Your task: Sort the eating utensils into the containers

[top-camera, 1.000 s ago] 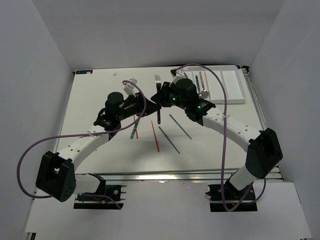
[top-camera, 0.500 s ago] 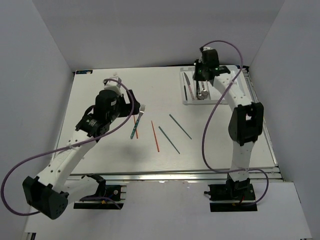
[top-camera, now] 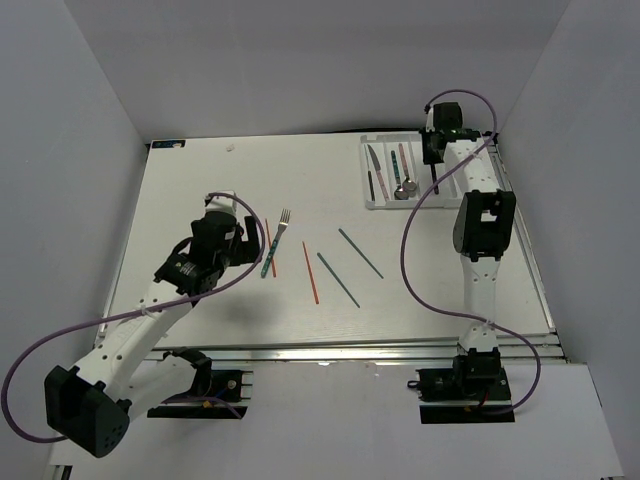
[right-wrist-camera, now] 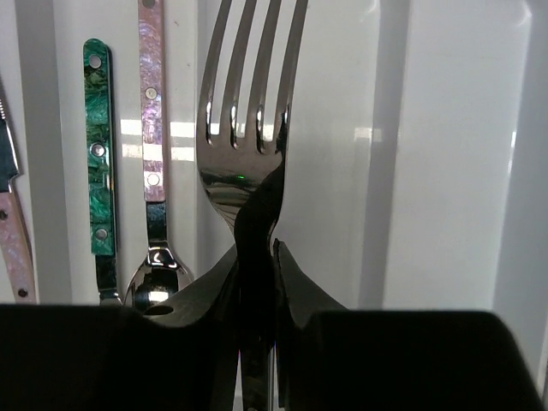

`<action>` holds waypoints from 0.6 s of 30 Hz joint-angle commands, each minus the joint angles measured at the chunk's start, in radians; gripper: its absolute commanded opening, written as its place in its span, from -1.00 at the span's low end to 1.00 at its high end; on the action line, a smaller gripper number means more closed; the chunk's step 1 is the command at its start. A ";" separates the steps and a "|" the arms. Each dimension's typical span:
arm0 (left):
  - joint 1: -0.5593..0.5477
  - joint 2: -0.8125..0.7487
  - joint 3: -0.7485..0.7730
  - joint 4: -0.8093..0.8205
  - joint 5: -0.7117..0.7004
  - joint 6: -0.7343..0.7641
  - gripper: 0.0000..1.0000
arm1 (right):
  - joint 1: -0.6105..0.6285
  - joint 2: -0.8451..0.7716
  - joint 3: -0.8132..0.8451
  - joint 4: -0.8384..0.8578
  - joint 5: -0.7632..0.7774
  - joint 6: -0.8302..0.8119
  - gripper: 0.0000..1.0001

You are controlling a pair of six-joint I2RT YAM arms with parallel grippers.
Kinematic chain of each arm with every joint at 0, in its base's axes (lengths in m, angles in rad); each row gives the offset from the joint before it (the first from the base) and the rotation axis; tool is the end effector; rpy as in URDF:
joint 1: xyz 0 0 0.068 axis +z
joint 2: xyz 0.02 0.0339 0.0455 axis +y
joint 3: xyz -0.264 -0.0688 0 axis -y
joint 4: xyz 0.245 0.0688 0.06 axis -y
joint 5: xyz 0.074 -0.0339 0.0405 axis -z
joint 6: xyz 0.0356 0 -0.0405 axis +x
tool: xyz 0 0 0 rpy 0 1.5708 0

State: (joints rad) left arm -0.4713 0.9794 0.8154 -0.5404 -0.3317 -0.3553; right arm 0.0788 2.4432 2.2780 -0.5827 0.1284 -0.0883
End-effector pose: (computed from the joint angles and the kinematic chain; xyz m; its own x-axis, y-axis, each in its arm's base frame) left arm 0.1891 -0.0834 0.2821 -0.6134 -0.0566 -0.7878 -0.0055 0.9977 -0.0674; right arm 0.5525 0.0391 0.2278 -0.6767 -0.1412 -0.7226 -0.0443 0.9875 -0.1514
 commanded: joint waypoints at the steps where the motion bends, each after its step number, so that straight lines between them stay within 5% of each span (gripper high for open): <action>1: -0.001 0.010 0.016 0.010 -0.010 0.013 0.96 | 0.001 0.039 0.041 0.053 -0.003 -0.031 -0.71; 3: -0.001 0.016 0.019 0.010 -0.012 0.015 0.96 | -0.002 0.031 0.005 0.098 0.007 -0.016 -0.33; 8: -0.001 0.007 0.010 0.013 0.011 0.012 0.96 | -0.010 0.033 0.038 0.107 0.034 -0.005 0.15; 10: -0.001 0.007 0.013 0.016 0.017 0.001 0.96 | -0.014 0.008 0.044 0.086 0.039 0.007 0.73; 15: -0.001 0.083 0.039 0.040 0.118 -0.033 0.96 | -0.011 -0.246 -0.113 0.063 -0.025 0.175 0.79; 18: 0.002 0.244 0.125 0.008 0.225 -0.019 0.96 | 0.018 -0.491 -0.371 0.141 -0.081 0.243 0.79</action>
State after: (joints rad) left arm -0.4713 1.1236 0.8673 -0.5301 -0.2329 -0.3729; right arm 0.0727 2.2364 2.0041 -0.5205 0.1097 0.0467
